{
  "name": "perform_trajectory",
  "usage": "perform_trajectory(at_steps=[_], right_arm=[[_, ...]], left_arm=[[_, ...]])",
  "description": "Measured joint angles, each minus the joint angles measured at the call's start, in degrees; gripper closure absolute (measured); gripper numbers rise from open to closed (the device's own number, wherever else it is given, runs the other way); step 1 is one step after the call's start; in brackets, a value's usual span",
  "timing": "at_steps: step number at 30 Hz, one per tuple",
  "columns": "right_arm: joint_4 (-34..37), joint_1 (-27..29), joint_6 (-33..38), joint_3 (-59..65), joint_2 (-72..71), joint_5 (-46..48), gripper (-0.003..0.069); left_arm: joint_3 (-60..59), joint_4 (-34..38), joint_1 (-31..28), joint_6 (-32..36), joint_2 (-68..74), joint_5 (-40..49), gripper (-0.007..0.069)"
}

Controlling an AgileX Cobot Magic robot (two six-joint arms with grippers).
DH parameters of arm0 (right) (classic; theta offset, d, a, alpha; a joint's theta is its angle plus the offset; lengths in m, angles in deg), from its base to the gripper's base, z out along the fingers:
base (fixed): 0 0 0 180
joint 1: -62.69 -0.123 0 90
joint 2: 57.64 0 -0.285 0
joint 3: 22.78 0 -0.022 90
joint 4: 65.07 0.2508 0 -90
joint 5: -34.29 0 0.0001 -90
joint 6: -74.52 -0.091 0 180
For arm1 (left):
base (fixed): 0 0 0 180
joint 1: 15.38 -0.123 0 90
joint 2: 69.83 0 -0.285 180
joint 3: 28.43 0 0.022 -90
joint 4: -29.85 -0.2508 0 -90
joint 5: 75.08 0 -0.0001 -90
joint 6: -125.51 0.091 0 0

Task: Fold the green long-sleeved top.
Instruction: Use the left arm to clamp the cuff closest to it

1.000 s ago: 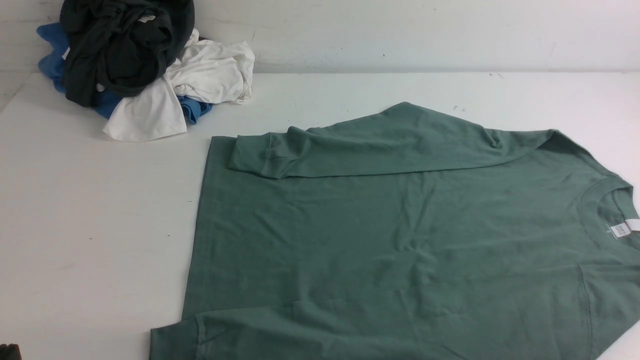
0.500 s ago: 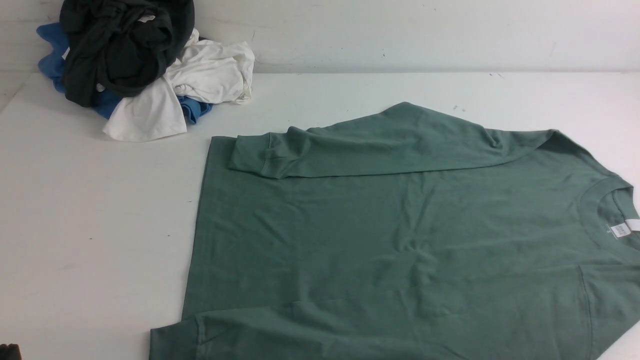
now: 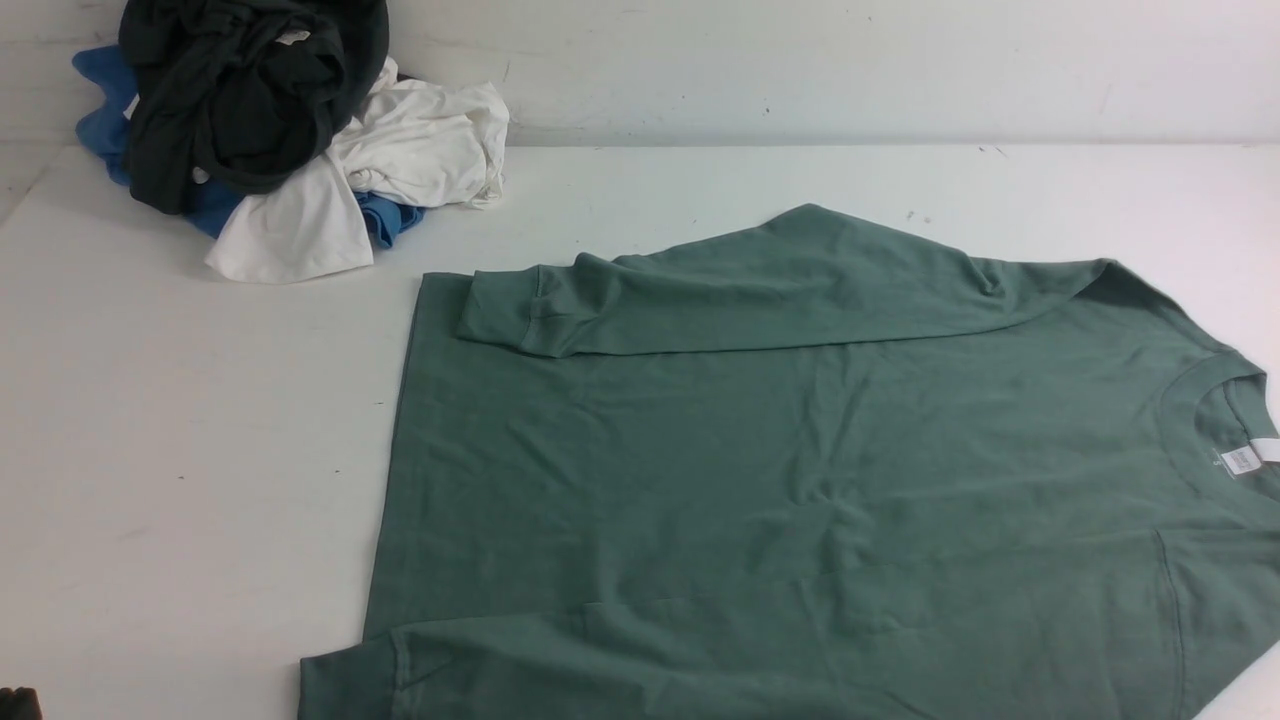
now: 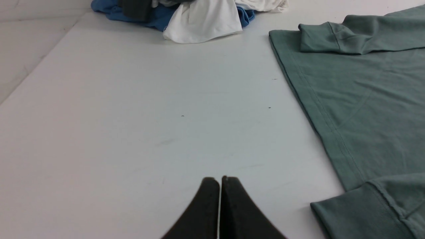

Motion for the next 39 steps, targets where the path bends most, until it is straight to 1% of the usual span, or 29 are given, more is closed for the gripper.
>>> perform_trajectory(at_steps=[3, 5, 6, 7, 8, 9, 10, 11, 12, 13, 14, 15, 17, 21, 25, 26, 27, 29, 30, 31, 32, 33, 35, 36, 37, 38, 39], right_arm=[[1.2, 0.0, -0.9, 0.0, 0.0, 0.0, 0.0673], [4.64, 0.0, -3.06, 0.0, 0.0, 0.0, 0.0673], [5.12, 0.0, -3.35, 0.0, 0.0, 0.0, 0.0673], [7.17, 0.0, -4.63, 0.0, 0.0, 0.0, 0.0673], [12.49, 0.0, -7.36, 0.0, 0.0, 0.0, 0.0673], [15.78, 0.0, -9.81, 0.0, 0.0, 0.02, 0.0673], [21.3, 0.0, -12.48, 0.06, 0.0, 0.07, 0.0673], [24.23, 0.0, -14.59, 0.06, 0.0, 0.07, 0.0673], [30.04, 0.0, -17.52, 0.12, 0.0, 0.15, 0.0673], [33.71, 0.0, -19.07, 0.17, 0.0, 0.26, 0.0673], [35.34, 0.0, -19.75, 0.17, 0.0, 0.38, 0.0673], [41.21, 0.0, -21.19, 0.11, 0.0, 0.13, 0.0673], [43.91, 0.0, -21.21, 0.06, 0.0, 0.02, 0.0673], [44.23, 0.0, -18.81, 0.06, 0.0, 0.0, 0.0673], [44.28, 0.0, -17.29, 0.06, 0.0, -0.2, 0.0673], [44.28, 0.0, -15.66, 0.0, 0.0, -0.36, 0.0673], [44.28, 0.0, -15.25, -0.04, 0.0, -0.36, 0.0673], [42.63, 0.0, -7.41, -2.42, 0.0, -0.28, 0.0673], [41.89, 0.0, -4.25, -3.61, 0.0, -0.38, 0.0673], [39.97, 0.0, 0.41, -6.88, 0.14, -0.95, 0.0673], [39.97, 0.0, 1.19, -7.37, 0.24, -1.08, 0.0673], [37.78, 0.0, 6.23, -11.23, 1.87, -1.95, 0.0673], [34.24, 0.0, 12.03, -16.47, 6.05, -2.29, 0.0673], [31.15, 0.0, 16.55, -21.42, 11.11, -1.55, 0.0673], [29.62, 0.0, 19.09, -24.01, 13.93, -0.62, 0.0673], [29.24, 0.0, 19.09, -24.68, 14.63, -0.31, 0.0673], [26.85, 0.0, 22.11, -29.37, 19.71, 2.74, 0.0673]], left_arm=[[0.0, 1.97, 0.0, -0.18, 0.0, -0.05, 0.0631], [0.0, 6.4, 0.0, -1.58, 0.0, -0.13, 0.0631], [0.0, 7.04, 0.0, -1.87, 0.0, -0.19, 0.0631], [0.0, 11.04, 0.0, -3.24, 0.0, -0.29, 0.0631], [-0.06, 18.58, 0.0, -7.19, 0.0, -0.7, 0.0631], [-0.06, 23.53, 0.0, -9.5, 0.0, -0.78, 0.0631], [-0.06, 31.33, 0.0, -12.93, 0.0, -0.91, 0.0631], [-0.06, 36.44, 0.0, -14.89, 0.0, -1.06, 0.0631], [-0.06, 42.25, 0.0, -16.79, 0.0, -1.3, 0.0631], [-0.06, 47.19, 0.0, -17.77, 0.0, -1.67, 0.0631], [-0.06, 48.87, 0.0, -18.12, 0.0, -1.83, 0.0631], [-0.06, 53.91, 0.0, -18.65, 0.0, -2.37, 0.0631], [-0.06, 56.92, 0.0, -18.41, 0.0, -2.8, 0.0631], [-0.06, 58.38, 0.0, -17.13, 0.0, -3.3, 0.0631], [0.26, 58.74, 0.0, -13.09, 0.0, -2.7, 0.0631], [1.47, 58.54, 0.05, -9.44, 0.0, -1.55, 0.0631], [1.78, 58.46, 0.11, -8.78, 0.0, -1.4, 0.0631], [7.56, 56.85, 0.11, 0.6, 0.0, 0.2, 0.0631], [9.18, 56.21, 0.11, 3.61, 0.15, 0.8, 0.0631], [13.12, 54.16, 0.11, 7.32, 1.72, 2.19, 0.0631], [13.12, 54.16, 0.11, 7.78, 1.72, 2.53, 0.0631], [17.71, 50.83, 0.11, 10.28, 5.3, 5.31, 0.0631], [23.08, 45.76, 0.11, 11.93, 12.97, 11.09, 0.0631], [28.32, 40.44, 0.11, 12.49, 20.13, 15.98, 0.0631], [31.19, 37.53, 0.11, 12.8, 23.7, 19.78, 0.0631], [31.91, 36.79, 0.11, 12.76, 24.59, 19.78, 0.0631], [37.21, 31.55, 0.11, 13.18, 30.5, 26.15, 0.0631]])
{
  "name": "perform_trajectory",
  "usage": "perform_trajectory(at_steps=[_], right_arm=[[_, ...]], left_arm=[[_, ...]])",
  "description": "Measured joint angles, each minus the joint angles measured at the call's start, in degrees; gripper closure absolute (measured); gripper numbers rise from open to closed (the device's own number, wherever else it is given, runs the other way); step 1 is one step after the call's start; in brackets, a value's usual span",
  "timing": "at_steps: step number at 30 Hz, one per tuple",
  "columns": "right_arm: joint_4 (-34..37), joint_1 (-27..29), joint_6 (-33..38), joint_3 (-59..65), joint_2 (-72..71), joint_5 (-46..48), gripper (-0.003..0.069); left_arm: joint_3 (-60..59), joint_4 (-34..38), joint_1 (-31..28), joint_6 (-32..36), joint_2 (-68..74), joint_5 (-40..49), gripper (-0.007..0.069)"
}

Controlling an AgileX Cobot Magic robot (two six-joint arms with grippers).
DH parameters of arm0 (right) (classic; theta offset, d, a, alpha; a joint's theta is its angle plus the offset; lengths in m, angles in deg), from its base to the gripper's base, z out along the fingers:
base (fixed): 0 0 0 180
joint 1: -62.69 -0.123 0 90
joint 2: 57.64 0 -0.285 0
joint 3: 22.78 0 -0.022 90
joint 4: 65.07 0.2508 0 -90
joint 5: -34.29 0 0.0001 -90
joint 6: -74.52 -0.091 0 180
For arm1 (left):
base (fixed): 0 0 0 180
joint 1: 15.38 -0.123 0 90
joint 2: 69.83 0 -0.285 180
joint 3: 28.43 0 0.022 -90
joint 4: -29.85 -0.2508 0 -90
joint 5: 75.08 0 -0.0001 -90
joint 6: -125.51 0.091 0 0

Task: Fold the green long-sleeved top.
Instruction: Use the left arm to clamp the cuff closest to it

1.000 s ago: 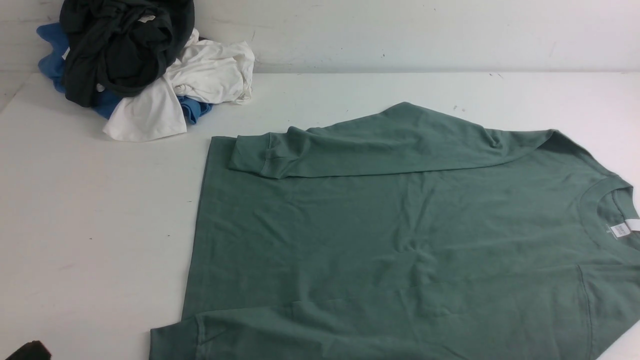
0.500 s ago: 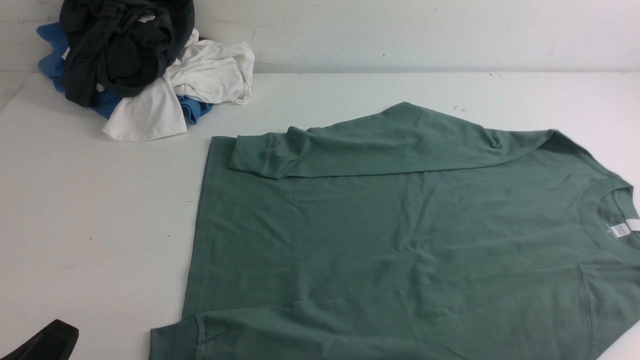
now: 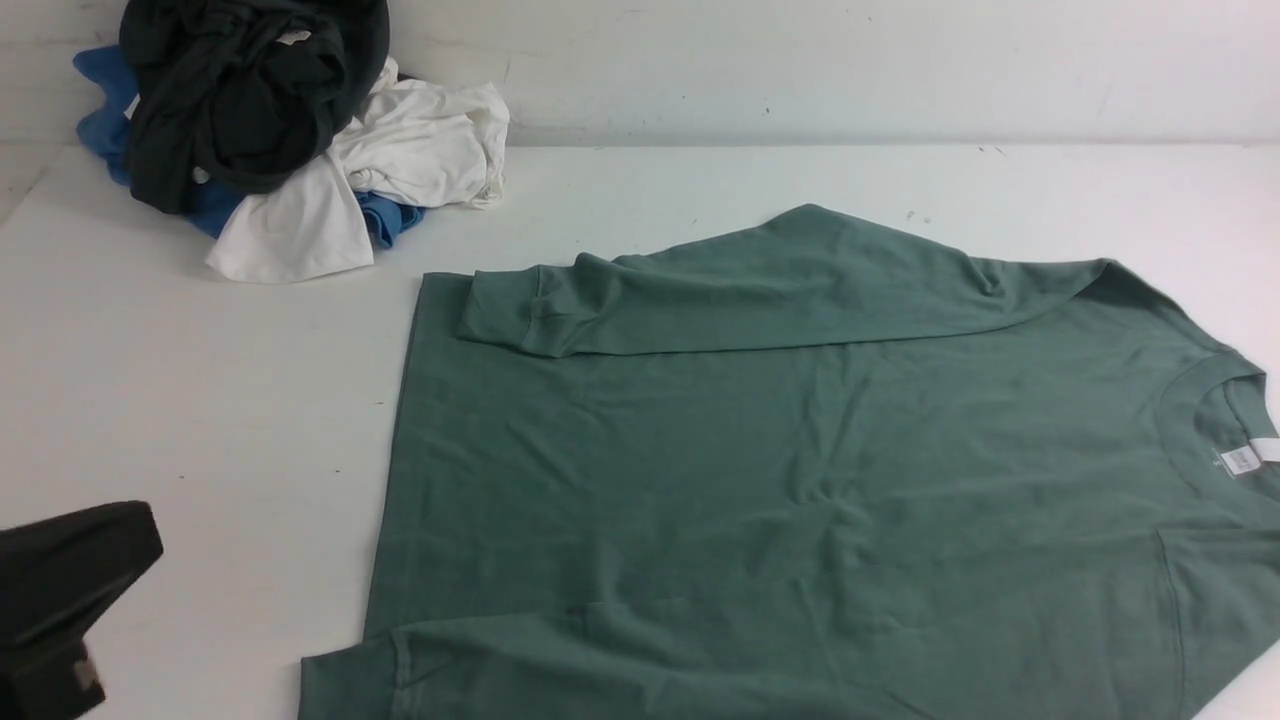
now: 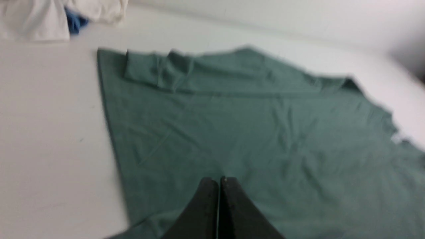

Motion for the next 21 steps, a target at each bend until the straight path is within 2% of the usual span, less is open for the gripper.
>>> perform_trajectory(at_steps=[1, 2, 4, 6, 7, 12, 13, 17, 21], right_arm=[[-1.38, -0.09, 1.89, -3.96, 4.3, 3.61, 0.0673], [-1.79, -0.15, 2.32, -4.6, 5.0, 4.29, 0.0673], [-3.53, -1.53, 3.68, -11.98, 13.47, 13.4, 0.0673], [-4.02, -3.8, 4.16, -16.0, 18.57, 19.86, 0.0673], [-4.01, -4.08, 4.16, -16.76, 19.63, 20.46, 0.0673], [-5.87, -12.56, 4.92, -22.52, 31.44, 36.0, 0.0673], [-6.38, -14.36, 4.96, -22.67, 33.34, 38.52, 0.0673], [-7.41, -17.96, 5.15, -22.67, 36.53, 43.62, 0.0673], [-7.82, -19.99, 5.2, -22.72, 37.48, 47.64, 0.0673]], left_arm=[[4.55, -4.57, 0.0, 0.26, 3.89, 4.07, 0.0631], [5.3, -5.36, 0.0, 0.26, 5.33, 5.75, 0.0631], [13.92, -14.64, 0.56, 0.69, 13.34, 15.23, 0.0631], [18.38, -20.8, 2.9, 0.14, 17.9, 19.64, 0.0631], [18.69, -21.35, 3.25, 0.14, 17.9, 19.64, 0.0631], [21.1, -32.78, 16.1, -5.9, 27.44, 23.0, 0.0631], [21.1, -34.33, 18.7, -7.37, 29.29, 22.98, 0.0631], [21.19, -36.2, 23.03, -10.44, 35.32, 22.93, 0.0615], [21.27, -35.95, 24.5, -11.29, 44.92, 22.5, 0.0531]])
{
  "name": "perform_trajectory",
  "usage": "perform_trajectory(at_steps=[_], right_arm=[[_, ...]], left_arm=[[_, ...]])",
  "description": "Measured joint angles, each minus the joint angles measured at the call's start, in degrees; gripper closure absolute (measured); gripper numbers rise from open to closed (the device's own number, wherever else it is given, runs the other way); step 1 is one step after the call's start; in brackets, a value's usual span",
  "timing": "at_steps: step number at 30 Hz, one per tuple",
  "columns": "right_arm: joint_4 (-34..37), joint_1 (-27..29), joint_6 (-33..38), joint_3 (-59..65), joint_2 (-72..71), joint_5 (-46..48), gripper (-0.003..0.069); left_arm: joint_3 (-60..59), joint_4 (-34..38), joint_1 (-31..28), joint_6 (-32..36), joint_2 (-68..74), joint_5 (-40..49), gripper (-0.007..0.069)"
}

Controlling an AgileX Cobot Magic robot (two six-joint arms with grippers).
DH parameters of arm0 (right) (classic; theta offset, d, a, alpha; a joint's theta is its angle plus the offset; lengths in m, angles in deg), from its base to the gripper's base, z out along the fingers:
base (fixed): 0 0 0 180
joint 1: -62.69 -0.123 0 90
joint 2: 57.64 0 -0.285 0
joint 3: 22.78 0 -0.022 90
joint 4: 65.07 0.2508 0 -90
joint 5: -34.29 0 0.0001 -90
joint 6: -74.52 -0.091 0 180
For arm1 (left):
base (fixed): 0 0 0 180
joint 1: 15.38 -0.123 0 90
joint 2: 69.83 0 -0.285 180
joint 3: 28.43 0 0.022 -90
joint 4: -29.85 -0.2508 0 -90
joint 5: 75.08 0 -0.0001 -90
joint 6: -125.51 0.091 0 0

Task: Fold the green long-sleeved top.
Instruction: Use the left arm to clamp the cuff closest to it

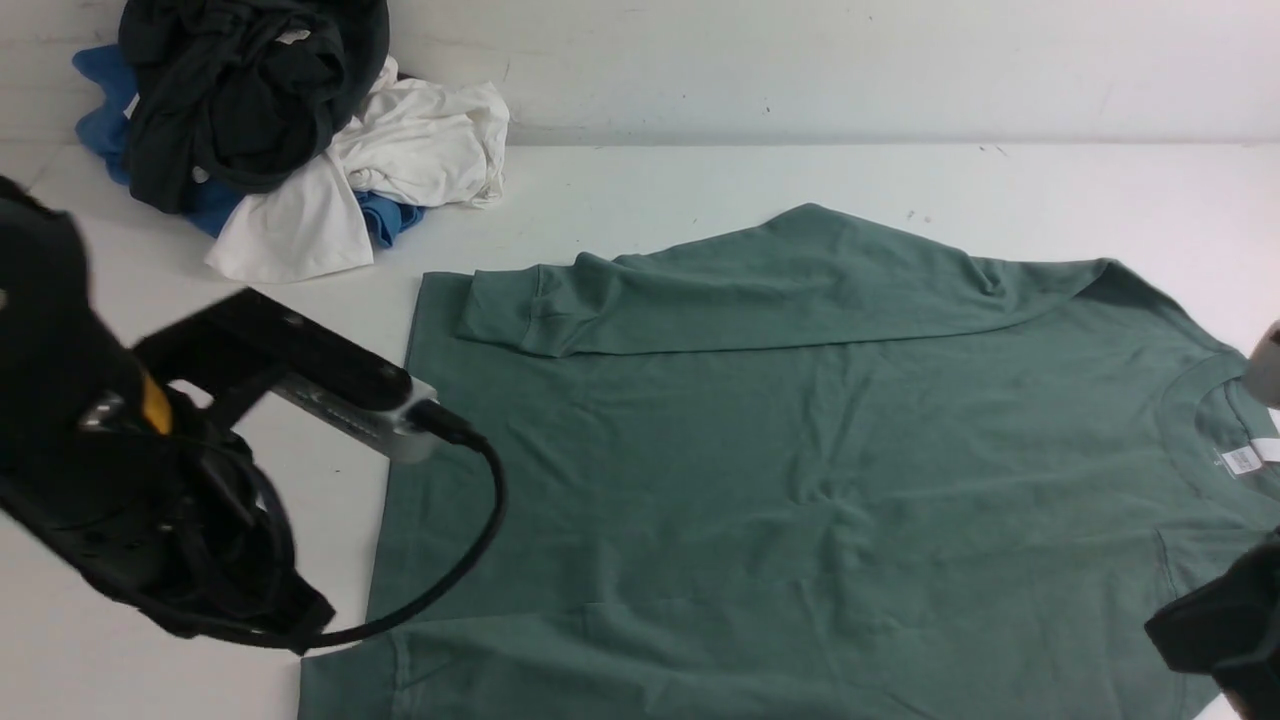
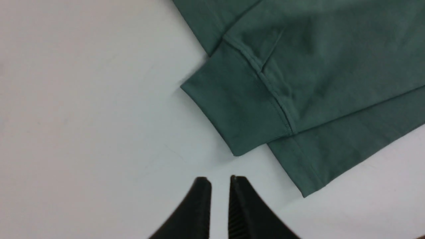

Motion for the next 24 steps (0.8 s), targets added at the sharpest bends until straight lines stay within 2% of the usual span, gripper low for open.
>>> perform_trajectory(at_steps=[1, 2, 8, 12, 17, 24], right_arm=[[-0.07, 0.0, 0.06, -0.06, -0.06, 0.25, 0.0673], [-0.07, 0.0, 0.12, -0.06, -0.12, 0.32, 0.0673], [-0.26, 0.0, 0.13, -0.06, -1.4, 0.45, 0.0673], [-0.26, 0.0, 0.13, -0.06, -2.28, 0.57, 0.0673], [-0.26, 0.0, 0.17, -0.06, -2.89, 0.71, 0.0673], [-0.14, -0.13, 0.17, -0.06, -3.05, 0.71, 0.0673]], left_arm=[[0.0, 0.0, 0.0, 0.0, 2.34, -0.34, 0.0493], [0.0, 0.0, 0.0, 0.0, 2.7, -0.61, 0.0487], [0.0, 0.43, -0.48, 0.19, 12.29, -4.19, 0.0251], [0.03, 0.43, -3.15, 0.24, 17.14, -6.99, 0.0177], [-2.29, 0.12, -5.94, 1.73, 19.32, -12.35, 0.017], [-7.25, 0.43, -6.5, 10.26, 19.58, -20.02, 0.0222]])
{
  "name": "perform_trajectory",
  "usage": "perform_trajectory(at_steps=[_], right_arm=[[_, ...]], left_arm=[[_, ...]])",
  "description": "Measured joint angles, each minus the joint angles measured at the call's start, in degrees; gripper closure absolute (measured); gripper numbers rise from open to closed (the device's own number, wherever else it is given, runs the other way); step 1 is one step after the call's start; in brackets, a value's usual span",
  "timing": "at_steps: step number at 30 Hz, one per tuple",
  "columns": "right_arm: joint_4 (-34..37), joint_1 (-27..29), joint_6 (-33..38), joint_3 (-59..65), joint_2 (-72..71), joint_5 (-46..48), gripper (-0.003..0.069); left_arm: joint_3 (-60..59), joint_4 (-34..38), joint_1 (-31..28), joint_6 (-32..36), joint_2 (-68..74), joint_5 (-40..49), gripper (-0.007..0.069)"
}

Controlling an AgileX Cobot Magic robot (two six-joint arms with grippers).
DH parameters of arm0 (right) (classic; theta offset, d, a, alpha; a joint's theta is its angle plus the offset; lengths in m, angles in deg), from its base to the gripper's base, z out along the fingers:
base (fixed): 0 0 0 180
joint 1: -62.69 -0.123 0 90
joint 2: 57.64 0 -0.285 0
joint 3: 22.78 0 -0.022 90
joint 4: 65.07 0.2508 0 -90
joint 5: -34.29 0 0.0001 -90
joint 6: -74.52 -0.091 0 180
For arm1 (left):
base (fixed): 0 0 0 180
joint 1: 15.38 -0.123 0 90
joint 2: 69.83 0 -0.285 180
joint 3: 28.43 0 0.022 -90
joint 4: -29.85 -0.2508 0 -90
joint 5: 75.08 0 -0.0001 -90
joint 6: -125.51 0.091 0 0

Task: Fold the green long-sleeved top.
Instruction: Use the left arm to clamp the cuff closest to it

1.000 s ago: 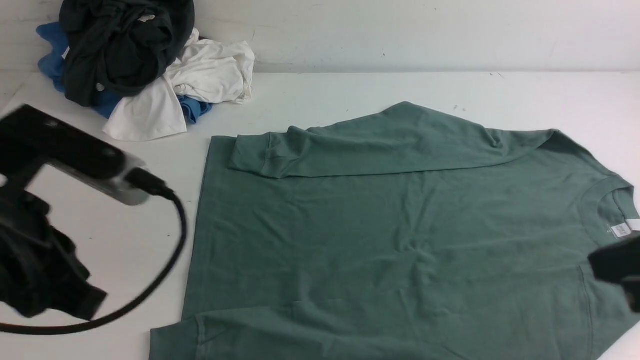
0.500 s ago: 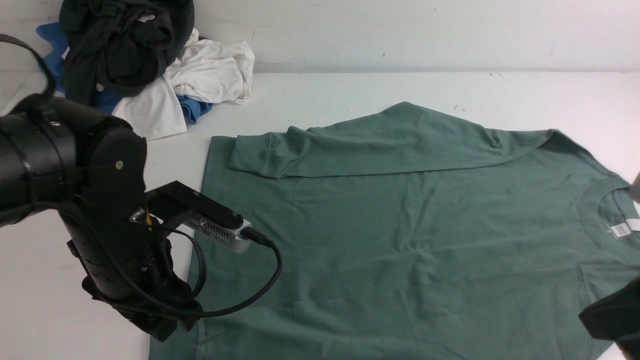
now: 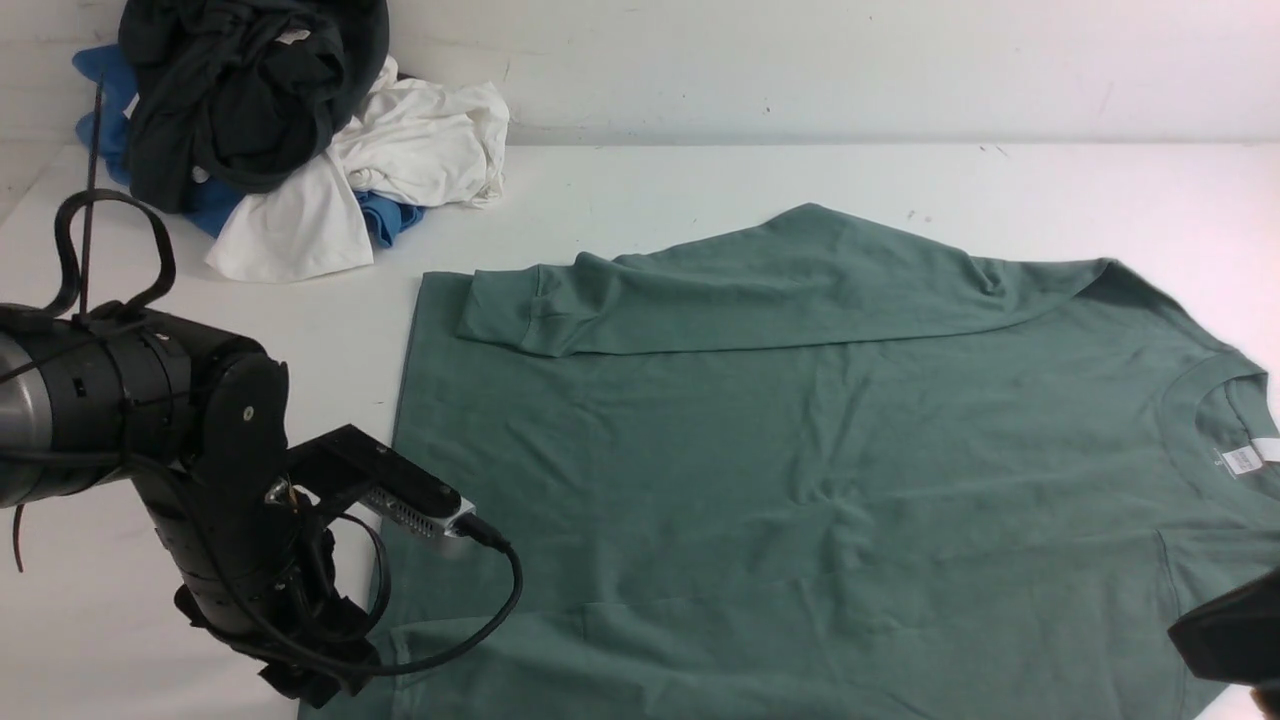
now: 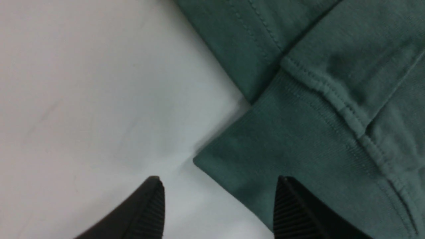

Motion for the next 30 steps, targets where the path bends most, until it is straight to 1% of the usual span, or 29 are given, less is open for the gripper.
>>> perform_trajectory(at_steps=[4, 11, 13, 16, 17, 18, 20, 23, 30], right_arm=[[0.24, -1.78, 0.06, 0.0, 0.0, 0.0, 0.0673], [0.33, -4.52, 1.08, 0.0, 0.0, -0.11, 0.0673], [-0.14, -4.89, 1.3, 0.0, 0.0, -0.11, 0.0673], [-0.27, -5.02, 1.3, 0.0, 0.0, -0.11, 0.0673], [-0.33, -5.02, 1.24, 0.0, 0.0, -0.11, 0.0673], [-0.39, -5.02, 1.24, 0.0, 0.0, -0.11, 0.0673], [-0.51, -5.02, 1.31, 0.0, 0.0, -0.11, 0.0673], [-0.51, -5.02, 1.31, 0.0, 0.0, -0.11, 0.0673], [-0.51, -5.02, 1.42, 0.0, 0.0, -0.11, 0.0673]], left_arm=[[-0.14, -0.79, 0.0, 2.81, 1.71, -2.27, 0.0233], [0.53, -1.15, 0.0, 4.12, 4.35, -2.35, 0.0239], [0.67, -0.89, 0.0, 4.19, 4.63, -2.02, 0.0277], [0.71, 0.0, 0.05, 4.19, 4.73, -1.32, 0.0383], [0.71, 0.0, 0.1, 4.14, 4.8, -1.24, 0.0401], [0.79, 1.09, 0.17, 4.08, 4.81, -0.87, 0.048], [0.79, 1.69, 0.17, 4.08, 4.81, -0.76, 0.0568], [0.79, 1.81, 0.17, 4.03, 4.81, -0.7, 0.0598], [0.62, 0.78, 0.17, 2.94, 2.36, -0.5, 0.0601]])
